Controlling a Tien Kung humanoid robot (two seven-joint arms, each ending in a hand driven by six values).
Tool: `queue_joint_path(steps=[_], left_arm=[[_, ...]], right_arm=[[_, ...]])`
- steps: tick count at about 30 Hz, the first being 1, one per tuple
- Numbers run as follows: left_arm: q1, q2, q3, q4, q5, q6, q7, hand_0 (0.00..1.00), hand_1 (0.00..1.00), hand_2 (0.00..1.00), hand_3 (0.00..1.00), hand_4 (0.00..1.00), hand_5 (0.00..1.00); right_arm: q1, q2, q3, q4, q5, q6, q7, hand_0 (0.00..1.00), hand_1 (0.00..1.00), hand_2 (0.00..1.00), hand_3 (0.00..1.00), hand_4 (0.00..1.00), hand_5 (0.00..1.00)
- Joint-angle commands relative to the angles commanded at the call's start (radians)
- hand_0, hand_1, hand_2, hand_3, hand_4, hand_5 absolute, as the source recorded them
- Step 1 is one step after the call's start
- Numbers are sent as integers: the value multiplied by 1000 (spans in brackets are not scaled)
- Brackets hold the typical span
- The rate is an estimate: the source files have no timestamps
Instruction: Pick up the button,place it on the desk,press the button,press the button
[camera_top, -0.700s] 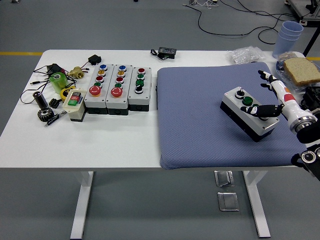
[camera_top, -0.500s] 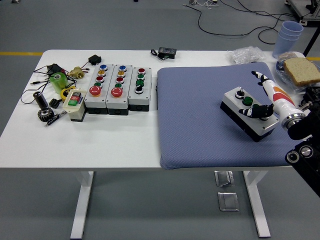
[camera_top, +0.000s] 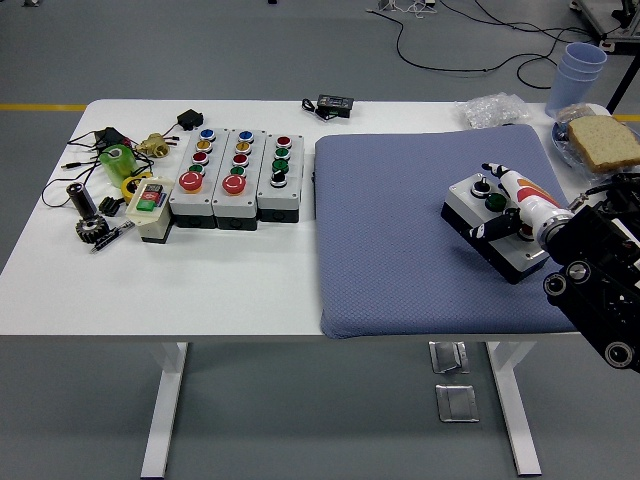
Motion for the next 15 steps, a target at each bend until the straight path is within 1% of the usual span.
queue_joint_path(steps=[1, 2, 7, 8, 10, 13, 14, 15], left_arm=[[0, 0, 4, 0, -1, 0, 0, 646, 632, 621, 565, 313, 856], [0, 0, 5, 0, -2, -1, 1, 646, 630, 620, 565, 314, 857], [-1, 0, 14, 0, -6, -2, 1, 646, 630, 620, 565, 314, 857], [-1, 0, 13, 0, -5, -2, 1, 645, 628, 619, 565, 313, 856], [-1, 0, 14, 0, -6, -2, 1, 645, 628, 619, 565, 313, 856], [-1, 0, 13, 0, -6, -2, 1, 645, 628, 619, 565, 313, 856], [-1, 0, 13, 0, -6, -2, 1, 645, 628, 618, 565, 313, 855], [-2, 0, 13, 0, -6, -2, 1, 645, 628, 618, 565, 313, 855]], right_arm=[[14, 3, -10, -18, -11, 8, -15, 968, 909, 993, 986, 987, 110], [21, 5, -15, -28, -16, 12, -22, 861, 832, 948, 967, 979, 109], [62, 10, -57, -76, -24, 17, -67, 861, 832, 948, 967, 979, 109], [67, 11, -64, -82, -19, 14, -74, 622, 629, 789, 907, 943, 136], [75, 14, -68, -94, -16, 7, -86, 622, 629, 789, 907, 943, 136], [87, 16, -83, -112, -32, 13, -100, 622, 629, 789, 907, 943, 136], [89, 15, -87, -114, -36, 18, -103, 496, 522, 698, 847, 923, 149], [93, 14, -96, -119, -39, 29, -108, 496, 522, 698, 847, 923, 149]])
